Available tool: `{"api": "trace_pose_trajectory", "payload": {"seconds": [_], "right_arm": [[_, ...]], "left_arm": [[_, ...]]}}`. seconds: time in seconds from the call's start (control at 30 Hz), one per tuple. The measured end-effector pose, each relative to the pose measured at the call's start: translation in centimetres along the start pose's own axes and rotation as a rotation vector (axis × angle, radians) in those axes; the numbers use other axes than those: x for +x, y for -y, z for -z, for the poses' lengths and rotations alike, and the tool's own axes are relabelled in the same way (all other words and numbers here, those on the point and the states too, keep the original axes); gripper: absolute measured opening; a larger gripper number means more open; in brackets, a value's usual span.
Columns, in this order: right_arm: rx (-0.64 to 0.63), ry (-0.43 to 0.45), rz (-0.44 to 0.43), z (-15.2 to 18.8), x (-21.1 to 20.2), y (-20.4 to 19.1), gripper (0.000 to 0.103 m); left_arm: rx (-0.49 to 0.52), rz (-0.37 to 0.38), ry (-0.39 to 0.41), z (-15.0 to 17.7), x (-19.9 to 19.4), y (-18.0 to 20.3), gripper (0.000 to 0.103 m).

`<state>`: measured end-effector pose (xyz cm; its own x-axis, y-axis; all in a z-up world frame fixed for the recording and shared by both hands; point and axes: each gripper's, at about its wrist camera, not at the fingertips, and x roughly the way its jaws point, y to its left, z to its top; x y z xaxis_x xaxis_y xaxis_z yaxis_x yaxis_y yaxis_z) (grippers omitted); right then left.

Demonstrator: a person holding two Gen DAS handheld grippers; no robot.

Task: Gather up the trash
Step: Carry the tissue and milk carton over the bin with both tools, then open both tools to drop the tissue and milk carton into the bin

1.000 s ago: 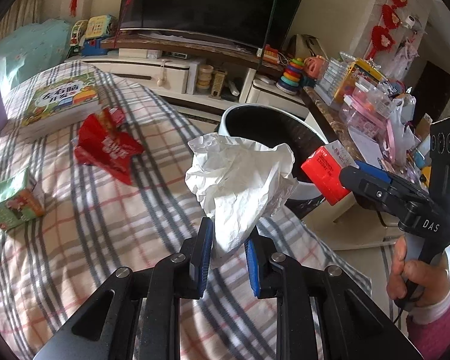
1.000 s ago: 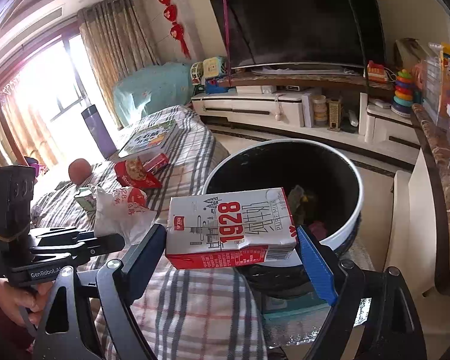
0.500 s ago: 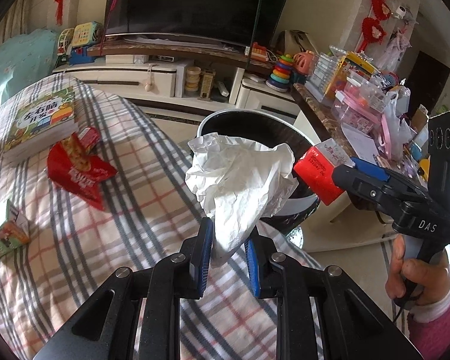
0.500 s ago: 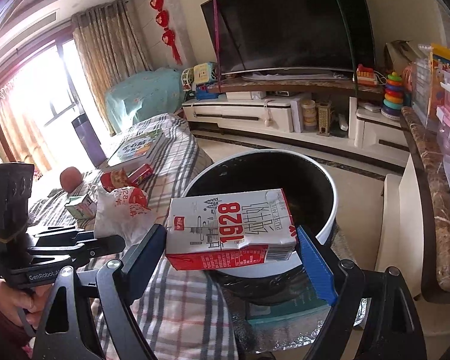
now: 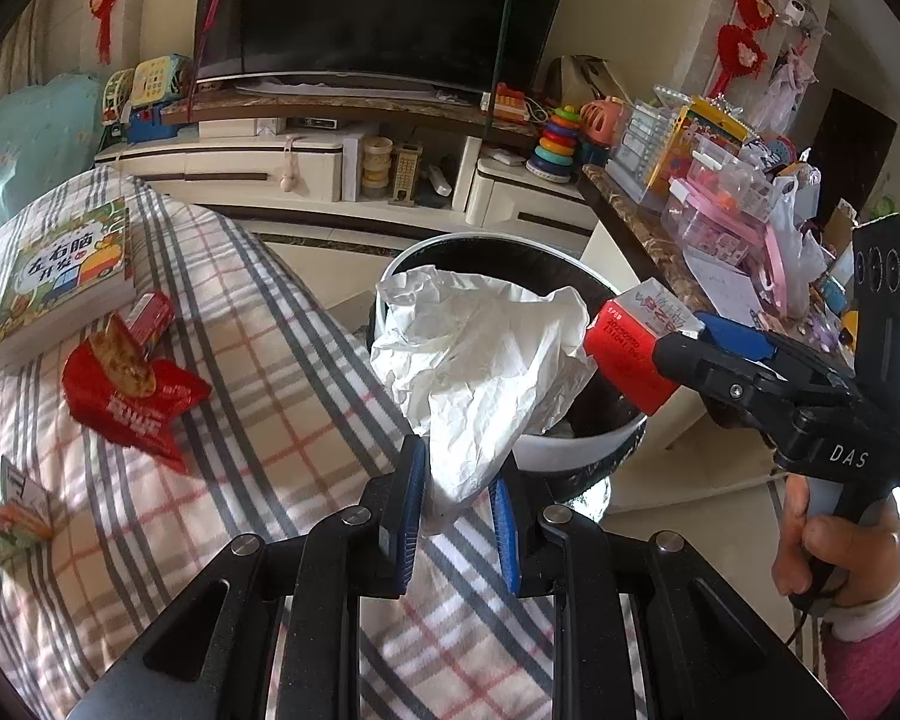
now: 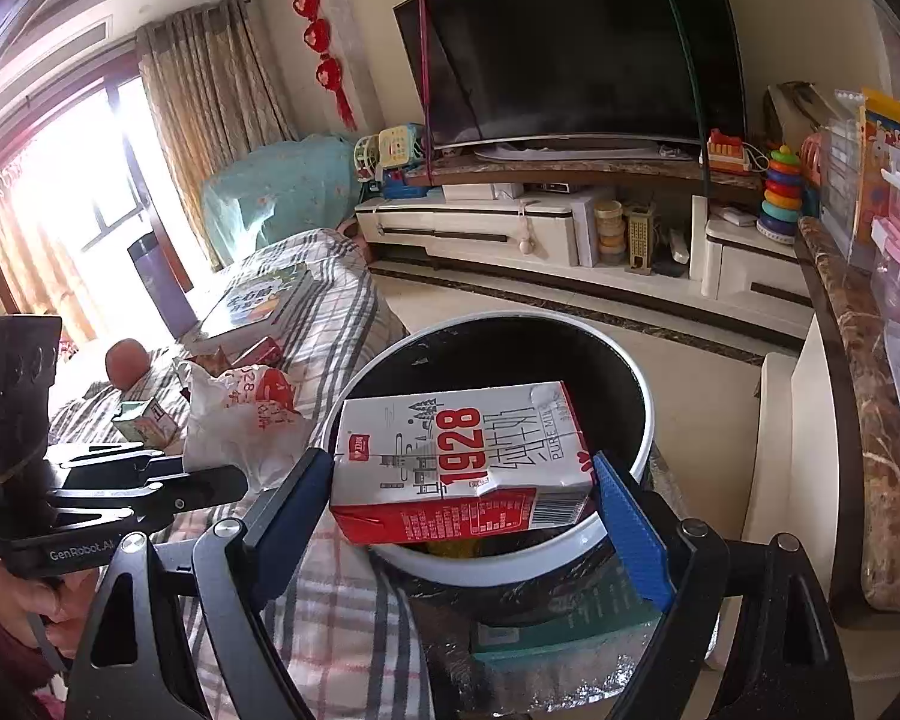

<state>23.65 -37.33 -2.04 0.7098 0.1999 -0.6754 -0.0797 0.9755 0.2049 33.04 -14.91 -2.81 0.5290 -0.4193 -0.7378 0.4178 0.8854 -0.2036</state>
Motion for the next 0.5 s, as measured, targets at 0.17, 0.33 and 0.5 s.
{"api": "trace_pose_trajectory", "payload": {"seconds": [0.17,0.33,0.5], "right_arm": [[-0.005,-0.003,0.001,-0.3,0.6,0.3,0.088],[-0.006,-0.009,0.007,-0.5,1.1,0.8,0.088],[-0.009,-0.018,0.015,-0.8,1.5,1.5,0.088]], "left_arm": [[0.014,-0.004,-0.008,-0.7,0.9,0.2,0.02],[0.019,-0.012,-0.017,-1.5,1.9,0.2,0.02],[0.025,-0.014,-0.021,-2.5,3.0,0.3,0.02]]}}
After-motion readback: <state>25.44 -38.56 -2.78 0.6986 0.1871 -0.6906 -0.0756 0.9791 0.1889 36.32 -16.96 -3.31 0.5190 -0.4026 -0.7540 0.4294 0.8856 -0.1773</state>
